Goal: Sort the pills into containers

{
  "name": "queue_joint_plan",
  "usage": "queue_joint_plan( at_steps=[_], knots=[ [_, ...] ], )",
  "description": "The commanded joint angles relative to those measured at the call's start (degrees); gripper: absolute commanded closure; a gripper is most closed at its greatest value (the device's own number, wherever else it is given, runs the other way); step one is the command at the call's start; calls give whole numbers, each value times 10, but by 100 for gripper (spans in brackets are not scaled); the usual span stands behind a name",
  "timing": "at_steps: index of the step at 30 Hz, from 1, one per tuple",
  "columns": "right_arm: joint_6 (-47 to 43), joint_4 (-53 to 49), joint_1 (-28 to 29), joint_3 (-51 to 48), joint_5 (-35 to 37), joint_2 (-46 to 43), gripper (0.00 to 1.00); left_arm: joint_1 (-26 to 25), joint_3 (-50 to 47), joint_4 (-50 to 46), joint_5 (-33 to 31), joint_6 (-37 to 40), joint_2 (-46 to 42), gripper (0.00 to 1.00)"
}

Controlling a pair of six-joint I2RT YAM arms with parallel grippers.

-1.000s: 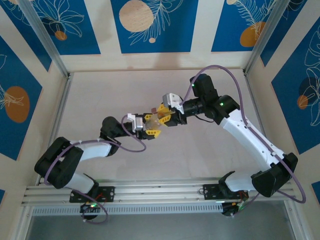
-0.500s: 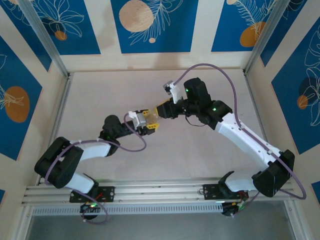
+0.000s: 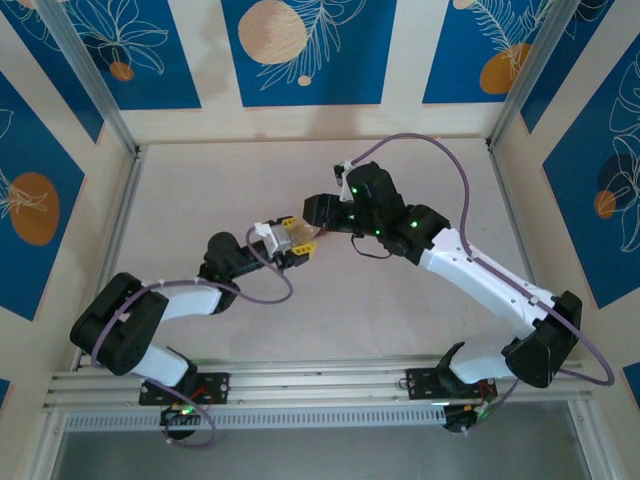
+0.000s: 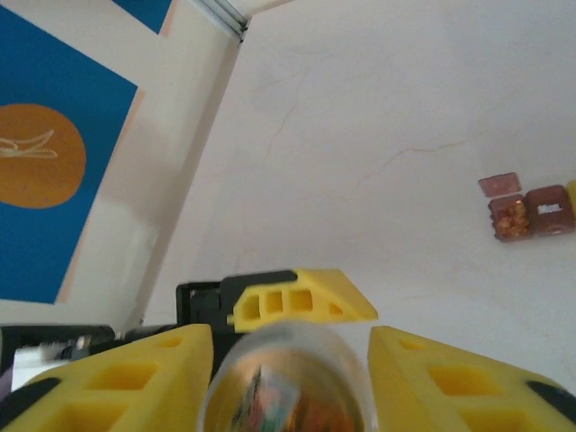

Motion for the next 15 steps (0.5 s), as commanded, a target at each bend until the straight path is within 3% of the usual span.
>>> queue_joint_plan(
  at_steps=[1, 7, 15],
  knots=[
    [22, -19, 2, 14, 39, 17, 46, -7, 5, 94, 30, 10, -9, 100],
    [-2, -26, -7, 27, 14, 24, 42, -7, 1, 92, 29, 11, -13, 100],
    [-41, -38, -49, 18, 47, 1, 42, -7, -3, 99, 29, 9, -14, 100]
  ],
)
